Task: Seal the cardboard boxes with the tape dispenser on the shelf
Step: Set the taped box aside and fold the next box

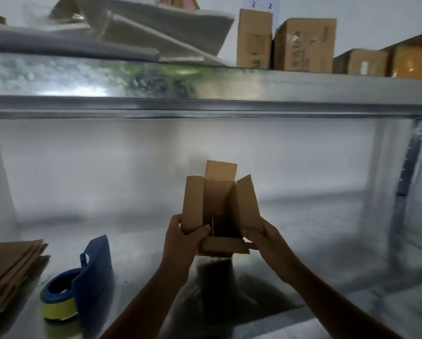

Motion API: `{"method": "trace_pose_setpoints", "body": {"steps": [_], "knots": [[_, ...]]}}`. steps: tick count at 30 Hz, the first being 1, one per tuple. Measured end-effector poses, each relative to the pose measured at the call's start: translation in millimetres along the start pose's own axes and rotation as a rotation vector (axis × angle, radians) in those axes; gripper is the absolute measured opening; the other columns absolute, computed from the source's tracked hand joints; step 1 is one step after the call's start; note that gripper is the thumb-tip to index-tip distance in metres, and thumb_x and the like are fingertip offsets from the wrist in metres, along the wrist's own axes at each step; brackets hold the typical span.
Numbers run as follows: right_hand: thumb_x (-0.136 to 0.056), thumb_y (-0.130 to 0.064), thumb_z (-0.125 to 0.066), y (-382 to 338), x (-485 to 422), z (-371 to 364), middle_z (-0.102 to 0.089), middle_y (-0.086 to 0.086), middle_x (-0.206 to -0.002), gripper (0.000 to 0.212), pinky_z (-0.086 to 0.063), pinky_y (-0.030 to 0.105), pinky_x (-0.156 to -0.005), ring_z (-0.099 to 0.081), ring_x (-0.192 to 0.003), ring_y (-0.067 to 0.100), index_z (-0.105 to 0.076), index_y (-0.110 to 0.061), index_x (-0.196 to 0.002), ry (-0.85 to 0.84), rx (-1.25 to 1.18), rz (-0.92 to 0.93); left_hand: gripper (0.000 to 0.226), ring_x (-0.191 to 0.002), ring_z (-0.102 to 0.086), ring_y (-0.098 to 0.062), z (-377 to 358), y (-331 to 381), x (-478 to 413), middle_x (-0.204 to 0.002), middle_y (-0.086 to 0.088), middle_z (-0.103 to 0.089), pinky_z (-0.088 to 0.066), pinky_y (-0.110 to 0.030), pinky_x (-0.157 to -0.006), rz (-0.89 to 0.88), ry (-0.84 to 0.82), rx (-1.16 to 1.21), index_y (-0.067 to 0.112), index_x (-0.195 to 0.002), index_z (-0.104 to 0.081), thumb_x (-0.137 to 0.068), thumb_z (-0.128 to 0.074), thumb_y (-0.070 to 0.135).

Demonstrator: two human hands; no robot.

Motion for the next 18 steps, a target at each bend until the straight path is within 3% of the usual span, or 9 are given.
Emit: {"method": "trace_pose_setpoints", "body": {"steps": [3,7,11,14,18], "knots": [[-0.104,-0.007,-0.05,-16,19,22,-0.075,-0.009,-0.102,0.025,-0.058,0.023,-0.071,-0.072,-0.096,0.011,-0.067,-0.021,-0.117,0.097,0.046,0.068,0.038,-0.098,-0.069,-0.026,-25,-6,15,-0.109,-0.006,-0.068,-0.061,-0.036,-0.071,0.104,-0.059,0.168,0.019,-0.114,-0.06,-0.083,-0.082,0.012],[-0.105,-0.013,-0.051,-36,38,61,-0.074,-0.016,-0.096,0.025,-0.056,0.015,-0.066,-0.071,-0.094,0.003,-0.069,-0.027,-0.114,0.187,0.074,0.119,0.024,-0.099,-0.071,-0.025,-67,0,34,-0.103,-0.003,-0.074,-0.06,-0.039,-0.08,0.122,-0.146,0.229,0.024,-0.108,-0.067,-0.089,-0.078,0.016],[-0.104,-0.017,-0.052,-58,52,103,-0.074,-0.01,-0.093,0.022,-0.056,0.017,-0.066,-0.071,-0.093,0.007,-0.072,-0.026,-0.106,0.251,0.117,0.14,0.029,-0.104,-0.066,-0.022,-112,18,46,-0.112,0.001,-0.07,-0.056,-0.035,-0.079,0.106,-0.175,0.237,0.03,-0.115,-0.062,-0.091,-0.075,0.02],[-0.104,-0.02,-0.053,-66,64,142,-0.075,-0.005,-0.092,0.021,-0.06,0.025,-0.071,-0.072,-0.093,0.013,-0.073,-0.022,-0.11,0.297,0.124,0.142,0.037,-0.105,-0.065,-0.019,-153,30,57,-0.115,0.003,-0.068,-0.056,-0.042,-0.091,0.092,-0.216,0.218,0.032,-0.125,-0.056,-0.093,-0.073,0.026],[-0.104,-0.021,-0.053,-69,84,205,-0.076,-0.001,-0.096,0.022,-0.062,0.032,-0.076,-0.073,-0.096,0.016,-0.075,-0.021,-0.107,0.354,0.099,0.122,0.025,-0.101,-0.061,-0.01,-222,40,75,-0.111,0.013,-0.065,-0.052,-0.046,-0.098,0.114,-0.312,0.177,0.038,-0.114,-0.056,-0.095,-0.069,0.03]]}}
Point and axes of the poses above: each hand's wrist, its own x-axis away from the middle knuckle, its own z-axis out of the back of the hand, y = z × x, the point moved 10 cm from there along -x, towards the middle knuckle
